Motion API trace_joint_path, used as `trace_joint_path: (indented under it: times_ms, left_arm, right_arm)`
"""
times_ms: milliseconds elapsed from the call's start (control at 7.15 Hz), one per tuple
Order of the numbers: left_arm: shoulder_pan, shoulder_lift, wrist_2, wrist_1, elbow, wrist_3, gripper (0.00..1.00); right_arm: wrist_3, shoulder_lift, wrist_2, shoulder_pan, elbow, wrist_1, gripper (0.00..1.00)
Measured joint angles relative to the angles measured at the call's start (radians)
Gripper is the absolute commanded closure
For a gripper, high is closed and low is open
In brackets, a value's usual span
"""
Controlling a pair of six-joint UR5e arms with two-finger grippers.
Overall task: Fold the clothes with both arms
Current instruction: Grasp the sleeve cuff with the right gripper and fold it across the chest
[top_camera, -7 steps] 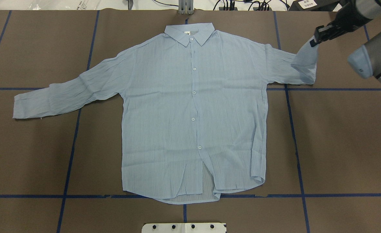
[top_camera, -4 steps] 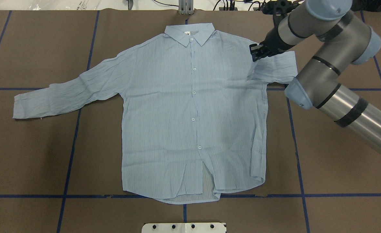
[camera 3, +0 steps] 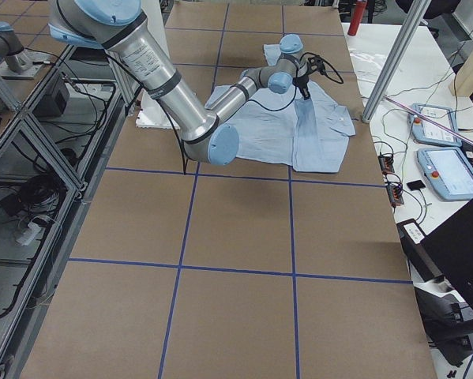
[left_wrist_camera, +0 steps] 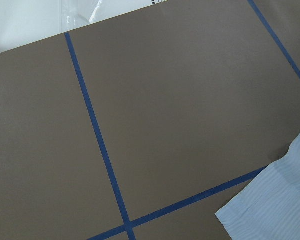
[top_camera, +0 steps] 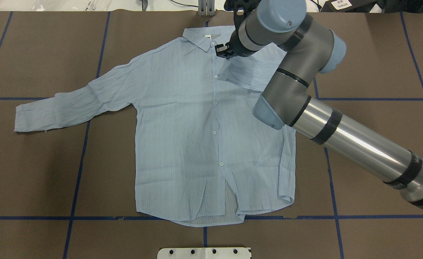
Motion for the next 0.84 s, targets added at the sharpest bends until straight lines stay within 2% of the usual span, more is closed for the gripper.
trace_joint_path:
  times_ms: [280, 560, 839]
  left_arm:
    - [0.001, -0.002, 0.0, 0.001, 0.005, 0.0, 0.0]
    - [0.001, -0.005, -0.001, 0.001, 0.012, -0.001, 0.0]
    - [0.001, -0.007, -0.001, 0.001, 0.015, -0.001, 0.0]
  right_arm:
    - [0.001, 0.134, -0.03, -0.026, -0.189, 0.019, 1.0]
    - [0.0, 0.214, -0.061, -0.06, -0.359, 0.109, 1.0]
    - [0.0, 0.271, -0.073, -0.09, -0.425, 0.138, 1.0]
